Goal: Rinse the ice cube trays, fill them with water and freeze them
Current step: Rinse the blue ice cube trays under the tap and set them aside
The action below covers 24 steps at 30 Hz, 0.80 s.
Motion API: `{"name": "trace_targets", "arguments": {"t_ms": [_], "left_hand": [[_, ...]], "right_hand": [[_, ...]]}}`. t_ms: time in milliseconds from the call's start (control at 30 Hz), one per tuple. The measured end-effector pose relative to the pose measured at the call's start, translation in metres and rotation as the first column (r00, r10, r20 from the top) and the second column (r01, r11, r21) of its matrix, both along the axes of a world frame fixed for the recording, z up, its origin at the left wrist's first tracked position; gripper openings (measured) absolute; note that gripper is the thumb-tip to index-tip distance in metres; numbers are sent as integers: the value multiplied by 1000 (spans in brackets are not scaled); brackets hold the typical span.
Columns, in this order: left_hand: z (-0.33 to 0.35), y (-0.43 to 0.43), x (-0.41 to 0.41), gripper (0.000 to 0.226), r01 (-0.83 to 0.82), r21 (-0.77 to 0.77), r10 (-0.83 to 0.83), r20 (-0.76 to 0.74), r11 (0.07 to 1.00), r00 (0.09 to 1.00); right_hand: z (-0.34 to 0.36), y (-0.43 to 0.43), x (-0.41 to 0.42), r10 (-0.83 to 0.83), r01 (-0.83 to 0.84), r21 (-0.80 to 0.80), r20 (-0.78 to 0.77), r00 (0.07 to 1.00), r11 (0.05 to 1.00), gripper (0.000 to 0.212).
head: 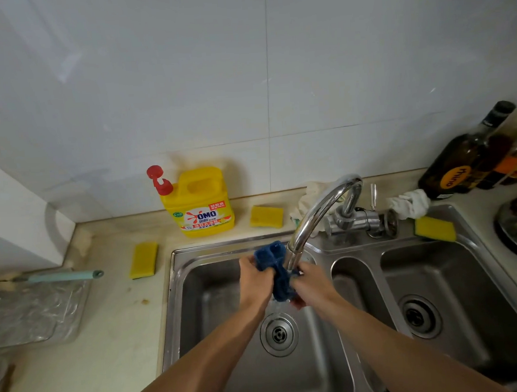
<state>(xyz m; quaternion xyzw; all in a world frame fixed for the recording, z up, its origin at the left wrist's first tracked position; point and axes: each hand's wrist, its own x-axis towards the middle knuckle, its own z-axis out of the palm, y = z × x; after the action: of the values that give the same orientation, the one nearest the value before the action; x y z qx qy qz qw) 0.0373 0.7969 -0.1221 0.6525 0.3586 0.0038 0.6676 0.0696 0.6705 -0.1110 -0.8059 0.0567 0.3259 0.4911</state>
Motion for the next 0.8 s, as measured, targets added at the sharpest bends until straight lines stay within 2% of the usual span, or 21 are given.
{"name": "trace_targets", "arguments": {"t_ms": [133, 200, 333, 400, 467, 533, 600, 667, 800], "left_hand": [[-3, -6, 3, 21, -4, -98, -5, -86, 995, 996], [-2, -6, 2, 14, 12, -97, -23, -113, 995, 993], [-2, -1, 1, 17, 100, 73, -91, -113, 992, 989], [-2, -1, 0, 18, 166, 108, -154, -110, 980, 982], [0, -2, -2, 15, 227, 89, -216, -113, 970, 970], [2, -5, -5, 14, 261, -20, -261, -116, 965, 958], [3, -7, -9, 22, 267, -135, -280, -92, 954, 956], [5, -7, -11, 33, 298, -116, -308, -83, 947, 948], [6, -10, -11, 30, 307, -55, -311, -88, 950, 946]], "right_hand": [[0, 6, 2, -20, 21, -18, 64, 998, 1000, 10], [0, 6, 1, 2, 0, -24, 83, 997, 1000, 10], [3, 8, -6, 111, -107, -48, 97, 989, 993, 18], [2, 8, -8, 132, -125, -63, 125, 983, 990, 17], [2, 6, -7, 139, -131, -69, 132, 981, 989, 17], [2, 1, -4, 97, -92, -42, 120, 988, 995, 16], [4, -5, -3, 20, -20, 1, 113, 993, 1000, 14], [6, -7, -4, 3, -6, 22, 141, 990, 1000, 15], [10, -6, -9, -2, -9, 47, 236, 972, 999, 36]]}}
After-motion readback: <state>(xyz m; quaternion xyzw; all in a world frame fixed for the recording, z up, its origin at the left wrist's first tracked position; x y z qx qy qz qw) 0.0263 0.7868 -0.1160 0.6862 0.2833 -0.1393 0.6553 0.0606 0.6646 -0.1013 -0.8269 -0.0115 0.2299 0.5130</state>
